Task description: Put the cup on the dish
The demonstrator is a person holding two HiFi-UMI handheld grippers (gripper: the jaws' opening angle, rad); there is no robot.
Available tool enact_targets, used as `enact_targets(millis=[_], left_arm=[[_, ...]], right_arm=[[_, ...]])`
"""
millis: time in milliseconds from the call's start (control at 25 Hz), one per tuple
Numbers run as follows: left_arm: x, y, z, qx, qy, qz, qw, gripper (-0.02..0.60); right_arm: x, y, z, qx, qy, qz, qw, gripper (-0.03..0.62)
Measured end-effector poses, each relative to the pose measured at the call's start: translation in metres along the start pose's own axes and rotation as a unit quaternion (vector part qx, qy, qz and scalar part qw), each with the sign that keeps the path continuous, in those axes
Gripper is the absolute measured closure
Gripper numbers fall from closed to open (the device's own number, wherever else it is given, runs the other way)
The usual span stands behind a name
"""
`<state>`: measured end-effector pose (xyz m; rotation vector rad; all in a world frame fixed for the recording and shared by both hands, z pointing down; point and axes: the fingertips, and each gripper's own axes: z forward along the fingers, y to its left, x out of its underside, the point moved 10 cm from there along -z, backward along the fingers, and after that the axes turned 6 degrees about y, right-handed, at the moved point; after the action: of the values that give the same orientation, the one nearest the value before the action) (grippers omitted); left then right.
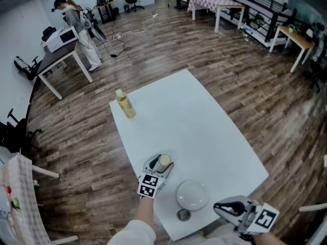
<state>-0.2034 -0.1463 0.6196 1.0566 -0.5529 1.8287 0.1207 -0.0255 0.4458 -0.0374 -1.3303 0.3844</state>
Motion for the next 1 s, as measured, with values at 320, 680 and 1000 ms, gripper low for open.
enact_targets(millis=[320,680,1000], left_arm=[[0.001,0.001,0.003,0.001,0.012,-0.005,0.9999,0.318],[0.0,-0.011,-0.003,0.013,0.017,0.016,0.9996,0.318],[-0.008,-0.034,-0.018,0.042,-0.003,0.032,0.9986,0.318]], right_arm=[[-0.002,0.001,0.003,0.005,-0.007,0.003,1.0,0.56],[0.001,0.005,0.0,0.012,0.001,0.011,1.0,0.56],[-0.001,0.01,-0.002,0.014,-0.007,0.002,1.0,0.56]])
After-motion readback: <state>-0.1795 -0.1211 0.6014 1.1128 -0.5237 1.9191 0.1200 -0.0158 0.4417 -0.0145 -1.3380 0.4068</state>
